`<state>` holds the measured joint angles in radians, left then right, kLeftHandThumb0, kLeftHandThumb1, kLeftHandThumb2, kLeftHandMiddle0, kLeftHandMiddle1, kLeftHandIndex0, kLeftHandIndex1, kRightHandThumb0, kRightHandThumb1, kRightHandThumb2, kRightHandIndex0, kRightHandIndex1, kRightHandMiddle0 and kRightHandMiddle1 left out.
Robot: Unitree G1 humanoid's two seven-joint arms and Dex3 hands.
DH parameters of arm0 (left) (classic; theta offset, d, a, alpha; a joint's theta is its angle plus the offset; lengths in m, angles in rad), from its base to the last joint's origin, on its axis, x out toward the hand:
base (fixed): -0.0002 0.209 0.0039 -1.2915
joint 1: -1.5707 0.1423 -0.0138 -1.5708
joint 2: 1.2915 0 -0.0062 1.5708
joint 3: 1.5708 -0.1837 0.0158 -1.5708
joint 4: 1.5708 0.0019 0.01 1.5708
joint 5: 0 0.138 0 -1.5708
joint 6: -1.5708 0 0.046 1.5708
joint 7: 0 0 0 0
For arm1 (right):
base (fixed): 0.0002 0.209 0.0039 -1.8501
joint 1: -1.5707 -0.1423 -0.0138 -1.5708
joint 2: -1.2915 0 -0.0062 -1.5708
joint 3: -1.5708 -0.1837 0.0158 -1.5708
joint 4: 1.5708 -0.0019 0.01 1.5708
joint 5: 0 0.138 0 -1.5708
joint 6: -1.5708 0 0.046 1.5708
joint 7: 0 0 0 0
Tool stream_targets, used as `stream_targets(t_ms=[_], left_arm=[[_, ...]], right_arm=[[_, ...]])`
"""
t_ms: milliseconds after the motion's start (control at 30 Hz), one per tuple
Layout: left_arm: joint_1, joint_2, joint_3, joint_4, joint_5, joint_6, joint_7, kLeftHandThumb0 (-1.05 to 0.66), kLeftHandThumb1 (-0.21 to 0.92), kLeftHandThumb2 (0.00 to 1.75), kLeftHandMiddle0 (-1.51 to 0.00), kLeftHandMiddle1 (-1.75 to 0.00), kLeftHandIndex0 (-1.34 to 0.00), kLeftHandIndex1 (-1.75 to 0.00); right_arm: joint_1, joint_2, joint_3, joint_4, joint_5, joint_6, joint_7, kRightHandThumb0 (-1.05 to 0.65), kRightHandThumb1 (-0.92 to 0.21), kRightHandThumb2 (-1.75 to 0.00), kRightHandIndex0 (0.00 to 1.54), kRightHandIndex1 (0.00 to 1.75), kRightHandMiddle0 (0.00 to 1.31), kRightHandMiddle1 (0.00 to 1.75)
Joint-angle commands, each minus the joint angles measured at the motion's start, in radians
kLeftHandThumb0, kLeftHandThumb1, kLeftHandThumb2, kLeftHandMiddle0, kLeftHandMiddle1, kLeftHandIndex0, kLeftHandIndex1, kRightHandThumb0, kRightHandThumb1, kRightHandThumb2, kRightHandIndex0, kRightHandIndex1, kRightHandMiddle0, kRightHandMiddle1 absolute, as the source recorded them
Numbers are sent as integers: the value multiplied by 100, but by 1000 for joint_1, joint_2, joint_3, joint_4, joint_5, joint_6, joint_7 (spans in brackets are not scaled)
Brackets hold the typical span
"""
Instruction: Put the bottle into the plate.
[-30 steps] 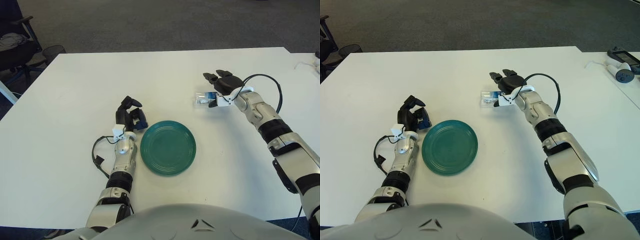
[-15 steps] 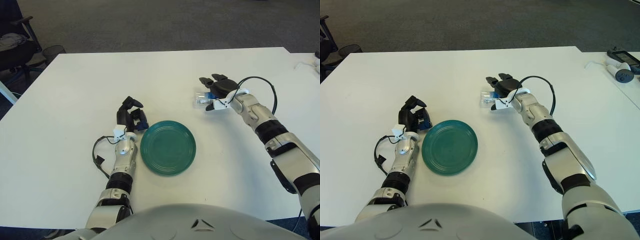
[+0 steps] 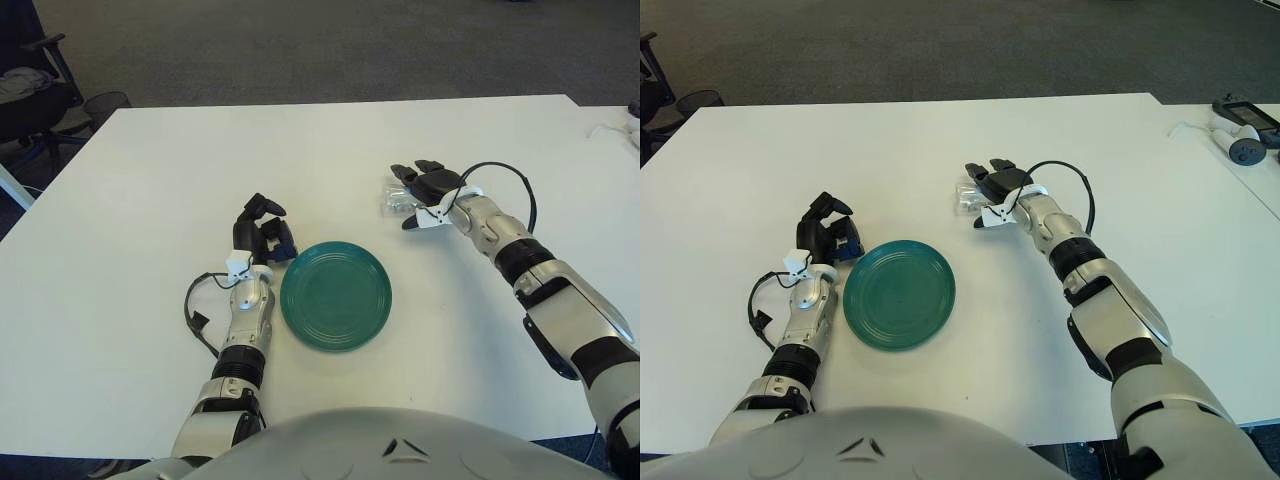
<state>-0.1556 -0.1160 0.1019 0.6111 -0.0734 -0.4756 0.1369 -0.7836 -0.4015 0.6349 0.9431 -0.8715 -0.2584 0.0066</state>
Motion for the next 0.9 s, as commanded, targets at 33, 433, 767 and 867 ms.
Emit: stream_targets(t_ms=[33, 433, 767, 867], left_arm=[[73, -53, 4, 61, -5, 15, 24, -60, 3, 166, -132, -175, -85, -175], [66, -54, 11, 81, -20, 1, 14, -60, 4, 166, -131, -175, -84, -175], [69, -53, 12, 78, -40, 13, -15, -60, 4, 166, -131, -175, -85, -175], [70, -54, 11, 73, -45, 14, -19, -60, 4, 166, -131, -175, -85, -175]], right_arm=[[29, 30, 64, 71, -32, -35, 27, -105, -92, -16, 0, 0, 0, 0], [45, 54, 143, 155, -47, -65, 14, -104, -92, -18, 0, 0, 0, 0], [53, 60, 189, 208, -59, -64, 3, -100, -92, -20, 0, 0, 0, 0], [56, 58, 203, 219, -65, -66, -1, -99, -92, -20, 0, 0, 0, 0]])
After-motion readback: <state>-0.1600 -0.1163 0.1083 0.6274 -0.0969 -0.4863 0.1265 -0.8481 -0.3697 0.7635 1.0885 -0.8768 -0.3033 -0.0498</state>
